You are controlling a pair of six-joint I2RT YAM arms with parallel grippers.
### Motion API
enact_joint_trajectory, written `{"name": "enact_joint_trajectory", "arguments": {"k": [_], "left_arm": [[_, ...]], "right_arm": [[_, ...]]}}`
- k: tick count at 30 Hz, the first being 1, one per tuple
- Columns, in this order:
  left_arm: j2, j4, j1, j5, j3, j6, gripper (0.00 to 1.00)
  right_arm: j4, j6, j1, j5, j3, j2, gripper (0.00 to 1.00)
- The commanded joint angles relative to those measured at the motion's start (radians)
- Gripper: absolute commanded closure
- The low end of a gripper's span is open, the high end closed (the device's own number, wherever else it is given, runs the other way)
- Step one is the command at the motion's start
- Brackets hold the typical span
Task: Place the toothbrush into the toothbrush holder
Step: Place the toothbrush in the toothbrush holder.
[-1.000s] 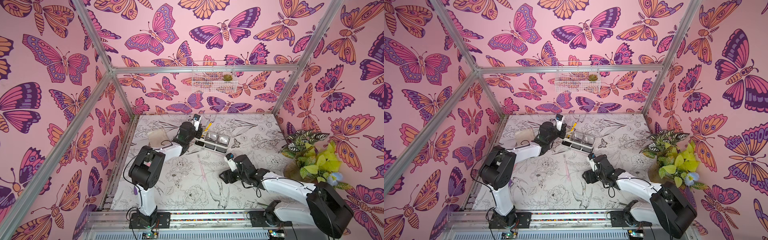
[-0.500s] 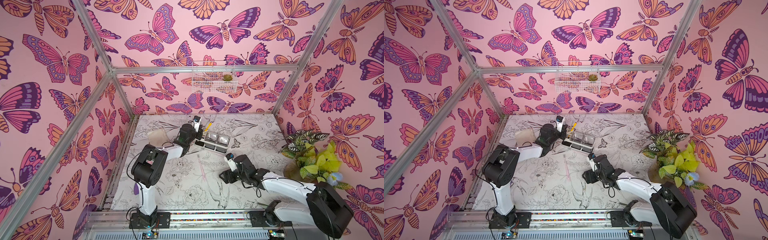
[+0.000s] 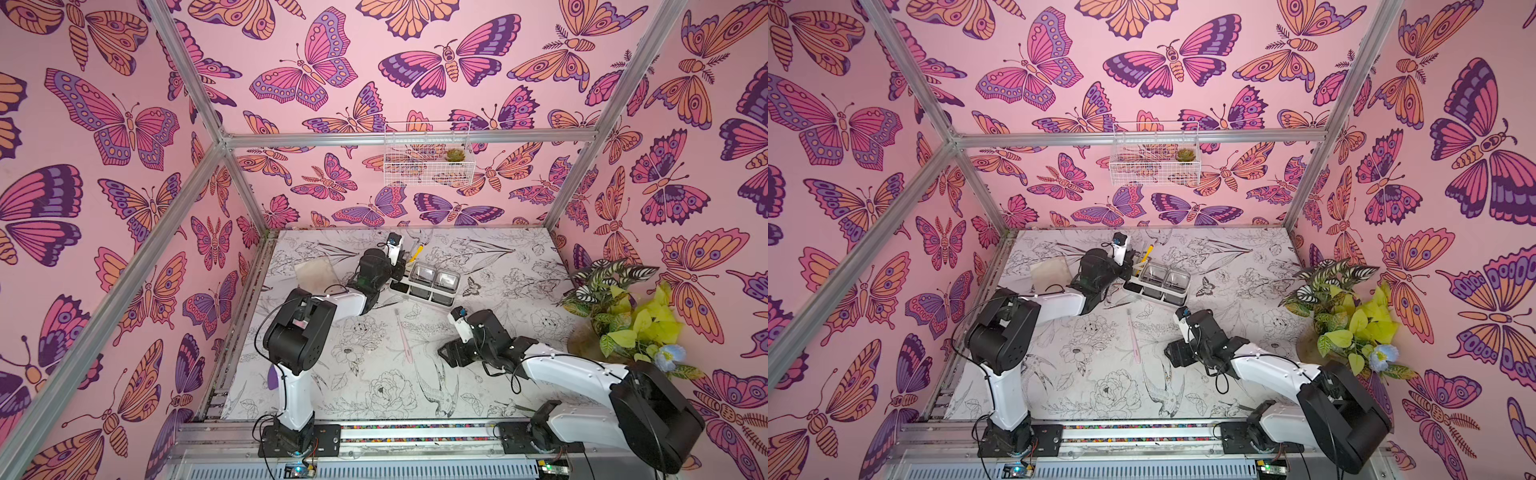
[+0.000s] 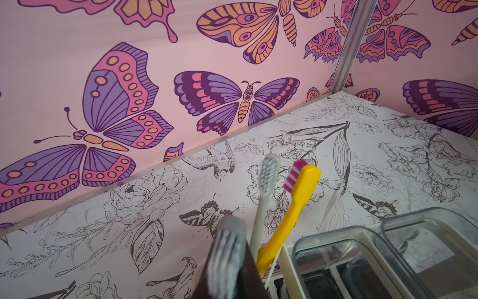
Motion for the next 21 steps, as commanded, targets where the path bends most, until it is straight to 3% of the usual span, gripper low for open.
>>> {"name": "enact_joint_trajectory", "arguments": {"k": [1, 13, 18, 21], "left_arm": [[0.02, 0.03, 0.002, -0.003, -0.019, 0.014, 1.0], [0.026, 0.051, 0.001, -0.027, -0.043, 0.03, 0.99], [0.012, 0.059, 0.0, -0.03, -0.053, 0.036, 0.89], [0.001, 0.062, -0.001, -0.031, -0.058, 0.037, 0.74]], "right_arm": [[0.005, -0.015, -0.005, 0.015, 0.009, 0.004, 0.2], [0.004, -0.015, -0.005, 0.014, 0.008, 0.0, 0.2], [0.004, -0.015, -0.006, 0.015, 0.008, 0.002, 0.2], [0.004, -0.015, -0.006, 0.015, 0.008, 0.002, 0.2]]}}
